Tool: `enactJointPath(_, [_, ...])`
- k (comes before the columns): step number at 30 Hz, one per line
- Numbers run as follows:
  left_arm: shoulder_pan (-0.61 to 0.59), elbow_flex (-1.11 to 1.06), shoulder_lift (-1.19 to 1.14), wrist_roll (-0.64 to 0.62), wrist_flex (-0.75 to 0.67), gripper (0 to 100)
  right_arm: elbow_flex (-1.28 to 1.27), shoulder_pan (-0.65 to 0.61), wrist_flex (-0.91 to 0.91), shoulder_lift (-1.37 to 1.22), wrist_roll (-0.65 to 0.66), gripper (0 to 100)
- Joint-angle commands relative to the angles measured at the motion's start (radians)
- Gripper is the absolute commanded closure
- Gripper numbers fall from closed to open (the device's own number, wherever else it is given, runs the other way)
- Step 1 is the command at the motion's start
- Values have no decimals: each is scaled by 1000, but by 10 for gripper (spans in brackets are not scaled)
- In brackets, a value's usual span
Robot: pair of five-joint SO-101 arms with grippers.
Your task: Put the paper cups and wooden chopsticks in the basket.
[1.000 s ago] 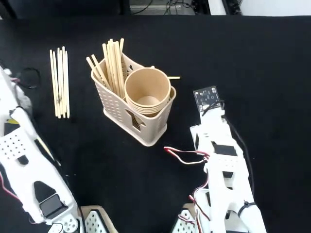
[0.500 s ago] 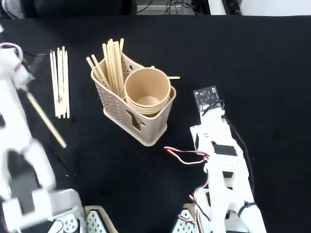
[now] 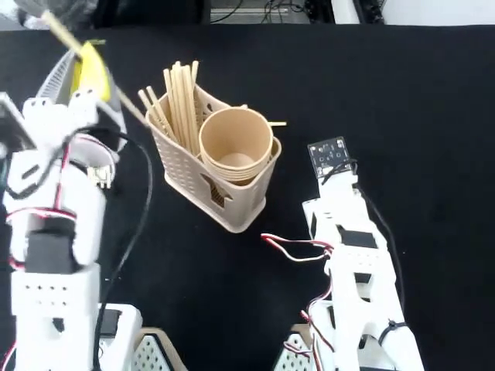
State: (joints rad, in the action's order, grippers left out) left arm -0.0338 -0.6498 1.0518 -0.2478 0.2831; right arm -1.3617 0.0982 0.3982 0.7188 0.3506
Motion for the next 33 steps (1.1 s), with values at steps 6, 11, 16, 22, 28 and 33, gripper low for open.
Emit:
enactJointPath(6, [117,77,44,-5,-31,970,8,-15,-21,24,9,984])
enactJointPath(11, [119,59,-15,-5,-28,970,8,-15,-21,24,9,984])
enactJointPath(16, [114,-21,-97,58,-31,970,8,-15,-21,24,9,984])
enactJointPath(22, [114,-111,-110,178,29,883,10,-15,-21,24,9,984])
enactJointPath(28, [-12,228,-152,83,485,813,10,-15,-21,24,9,984])
enactJointPath(33, [-188,552,-328,28,769,812,10,-15,-21,24,9,984])
